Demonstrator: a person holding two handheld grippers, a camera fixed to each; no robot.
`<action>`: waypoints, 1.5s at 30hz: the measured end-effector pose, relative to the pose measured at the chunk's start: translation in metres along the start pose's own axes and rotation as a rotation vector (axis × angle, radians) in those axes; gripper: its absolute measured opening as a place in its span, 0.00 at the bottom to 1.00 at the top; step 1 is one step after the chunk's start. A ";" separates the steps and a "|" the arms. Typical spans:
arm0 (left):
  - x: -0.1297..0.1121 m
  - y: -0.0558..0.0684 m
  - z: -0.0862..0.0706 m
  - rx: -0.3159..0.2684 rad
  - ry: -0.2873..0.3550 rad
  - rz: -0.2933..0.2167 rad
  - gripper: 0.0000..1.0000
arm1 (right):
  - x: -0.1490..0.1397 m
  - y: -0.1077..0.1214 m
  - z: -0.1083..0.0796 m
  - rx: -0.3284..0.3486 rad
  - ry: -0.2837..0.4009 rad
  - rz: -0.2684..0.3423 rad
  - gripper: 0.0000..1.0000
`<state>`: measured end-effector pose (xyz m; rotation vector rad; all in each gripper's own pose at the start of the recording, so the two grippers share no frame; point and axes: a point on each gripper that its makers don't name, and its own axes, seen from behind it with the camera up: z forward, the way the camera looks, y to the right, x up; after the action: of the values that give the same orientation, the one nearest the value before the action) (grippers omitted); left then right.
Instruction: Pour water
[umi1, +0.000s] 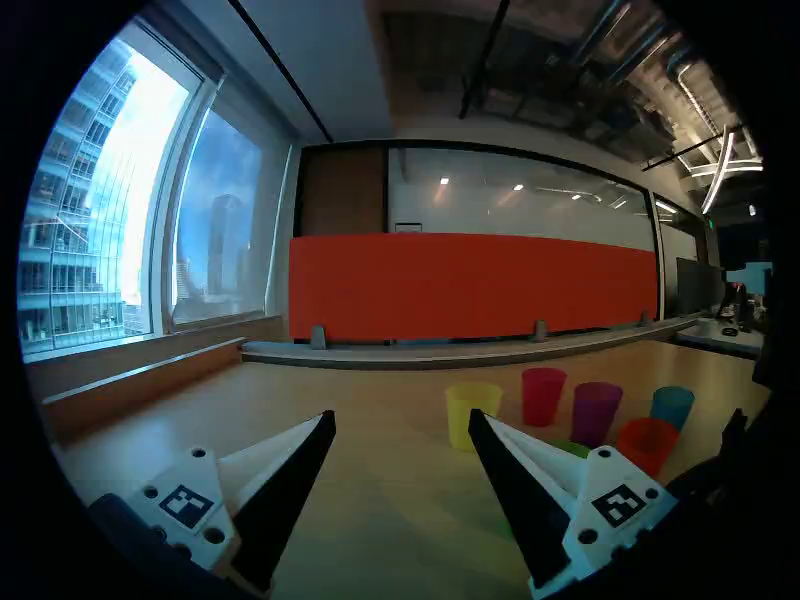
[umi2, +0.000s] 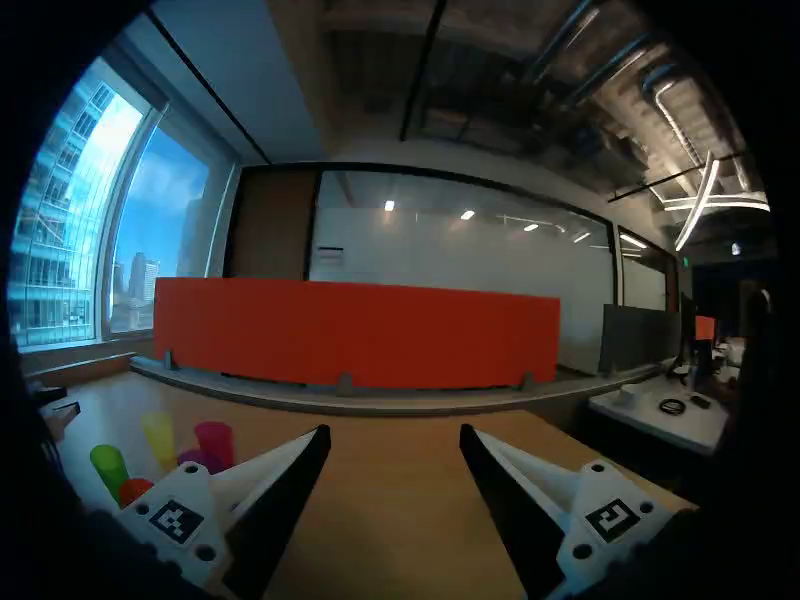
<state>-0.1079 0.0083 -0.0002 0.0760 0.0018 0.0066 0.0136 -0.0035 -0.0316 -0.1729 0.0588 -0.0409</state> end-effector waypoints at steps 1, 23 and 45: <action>0.000 0.000 0.000 0.000 0.000 0.000 0.99 | 0.000 0.001 0.000 0.001 0.002 0.001 1.00; -0.001 -0.002 -0.001 0.001 0.000 0.001 0.99 | -0.027 0.000 -0.001 0.057 0.050 0.028 1.00; -0.001 -0.001 0.000 0.000 0.000 0.002 0.99 | -0.068 0.005 0.019 0.086 0.047 0.029 1.00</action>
<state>-0.1089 0.0072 -0.0004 0.0764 0.0014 0.0082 -0.0532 0.0079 -0.0098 -0.0852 0.1063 -0.0187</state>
